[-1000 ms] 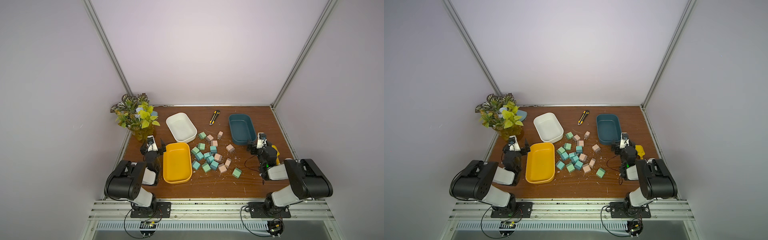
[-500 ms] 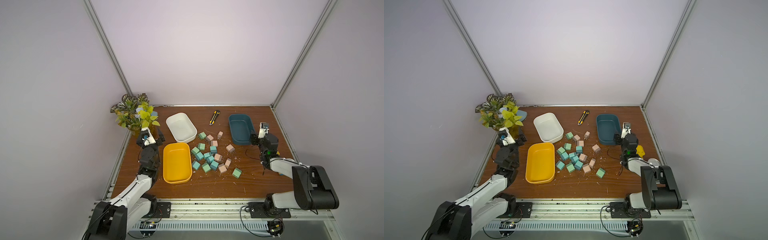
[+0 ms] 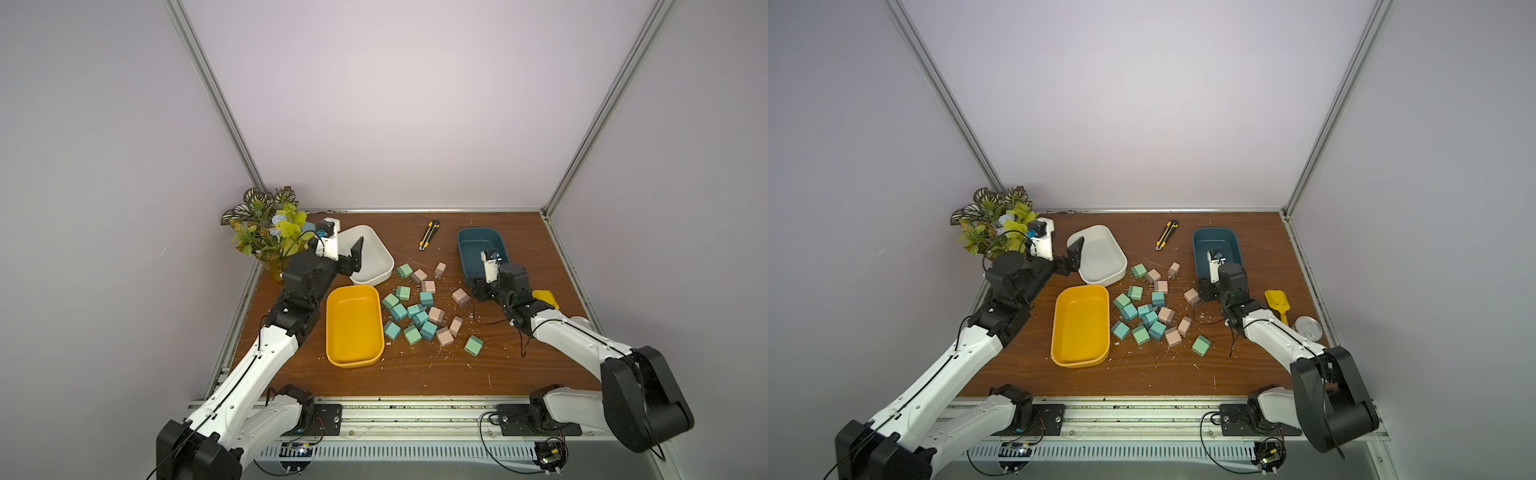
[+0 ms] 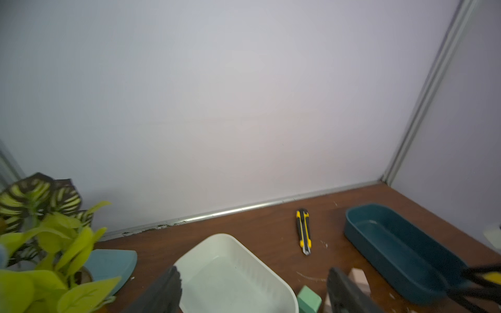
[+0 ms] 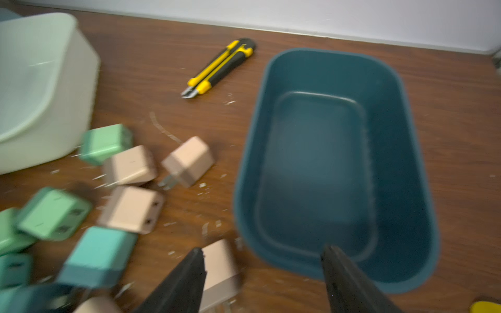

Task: Place the plugs by color into the storage box
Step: Pick up the plug from the center of the board.

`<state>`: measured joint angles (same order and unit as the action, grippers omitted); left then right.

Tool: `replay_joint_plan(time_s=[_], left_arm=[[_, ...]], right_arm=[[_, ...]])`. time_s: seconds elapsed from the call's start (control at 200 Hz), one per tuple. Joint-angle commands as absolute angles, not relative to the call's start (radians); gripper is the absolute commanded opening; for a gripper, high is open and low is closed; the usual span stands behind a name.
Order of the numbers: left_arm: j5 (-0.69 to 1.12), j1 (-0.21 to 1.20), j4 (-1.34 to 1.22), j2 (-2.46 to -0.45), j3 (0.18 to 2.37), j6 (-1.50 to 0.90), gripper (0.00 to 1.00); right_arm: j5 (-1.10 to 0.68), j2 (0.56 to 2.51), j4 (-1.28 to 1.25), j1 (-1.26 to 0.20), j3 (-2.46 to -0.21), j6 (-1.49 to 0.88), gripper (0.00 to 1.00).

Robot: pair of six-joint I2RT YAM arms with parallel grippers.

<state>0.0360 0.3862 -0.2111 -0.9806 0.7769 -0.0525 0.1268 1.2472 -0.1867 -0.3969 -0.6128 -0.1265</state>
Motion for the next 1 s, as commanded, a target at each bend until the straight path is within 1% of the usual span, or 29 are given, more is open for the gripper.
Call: replay_joint_plan(time_s=[0.0,0.09,0.18,0.25,0.385,0.555,0.681,0.996], left_arm=[[0.114,0.474,-0.137,-0.997,0.754,0.065,0.85],[0.167,0.539,-0.134,-1.020,0.744,0.118,0.85],[0.228,0.589,-0.114,-1.043,0.740,0.180,0.85],[0.272,0.621,-0.112,-1.048,0.721,0.230,0.85],[0.365,0.652,-0.159,-1.023,0.644,0.298,0.85],[0.455,0.687,-0.166,-0.987,0.588,0.395,0.86],[0.473,0.703,-0.167,-0.976,0.563,0.432,0.86],[0.530,0.722,-0.158,-1.011,0.554,0.472,0.86]], right_arm=[[0.185,1.131,-0.032,-0.471,-0.595,-0.345,0.72],[0.189,1.025,0.016,-0.503,-0.528,-0.522,0.71],[0.171,0.928,0.084,-0.522,-0.481,-0.635,0.72],[0.181,0.872,0.173,-0.531,-0.474,-0.700,0.70],[0.192,0.808,0.317,-0.537,-0.499,-0.772,0.71],[0.175,0.819,0.417,-0.539,-0.530,-0.805,0.72],[0.149,0.863,0.436,-0.543,-0.526,-0.836,0.72],[0.105,0.937,0.318,-0.560,-0.467,-0.851,0.70]])
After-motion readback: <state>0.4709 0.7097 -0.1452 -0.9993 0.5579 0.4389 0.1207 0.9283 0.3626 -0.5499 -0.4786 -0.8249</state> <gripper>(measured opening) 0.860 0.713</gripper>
